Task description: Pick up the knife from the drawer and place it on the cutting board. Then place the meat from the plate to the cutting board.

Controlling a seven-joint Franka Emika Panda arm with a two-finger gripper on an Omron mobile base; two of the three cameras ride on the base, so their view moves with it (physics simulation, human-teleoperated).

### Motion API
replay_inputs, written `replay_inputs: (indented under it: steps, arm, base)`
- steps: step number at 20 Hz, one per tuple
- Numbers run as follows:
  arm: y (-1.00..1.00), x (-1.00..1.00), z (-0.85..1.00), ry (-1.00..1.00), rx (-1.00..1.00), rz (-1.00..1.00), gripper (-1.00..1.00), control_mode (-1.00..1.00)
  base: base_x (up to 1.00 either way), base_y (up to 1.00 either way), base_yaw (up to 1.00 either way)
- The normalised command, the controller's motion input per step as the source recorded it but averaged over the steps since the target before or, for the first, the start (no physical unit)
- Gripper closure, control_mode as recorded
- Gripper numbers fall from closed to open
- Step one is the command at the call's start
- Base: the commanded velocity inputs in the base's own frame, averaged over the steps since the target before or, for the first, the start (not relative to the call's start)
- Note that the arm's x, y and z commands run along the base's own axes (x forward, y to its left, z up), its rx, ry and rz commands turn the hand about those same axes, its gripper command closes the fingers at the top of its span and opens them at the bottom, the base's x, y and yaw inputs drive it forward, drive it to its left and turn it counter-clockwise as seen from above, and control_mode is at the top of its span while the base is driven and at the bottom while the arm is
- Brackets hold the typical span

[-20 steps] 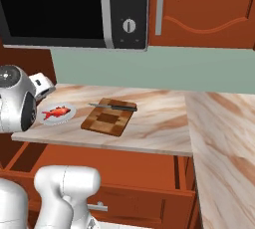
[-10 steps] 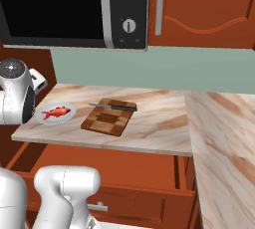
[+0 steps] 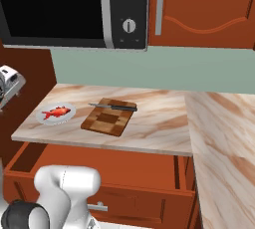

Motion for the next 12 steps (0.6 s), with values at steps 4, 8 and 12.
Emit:
replay_inputs:
  steps: [4,8,12]
  arm:
    - [0.03,0.01,-0.08,0.00,-0.06,0.01,-1.00,-1.00]
    - [0.00,0.08,-0.32,0.02,-0.09,0.10,-1.00,-1.00]
    - [0.00,0.14,-0.37,0.01,-0.04,0.14,-1.00,-1.00]
  base:
    - [0.00,0.00,0.00]
    - [0.00,0.00,0.00]
    - [0.00,0.00,0.00]
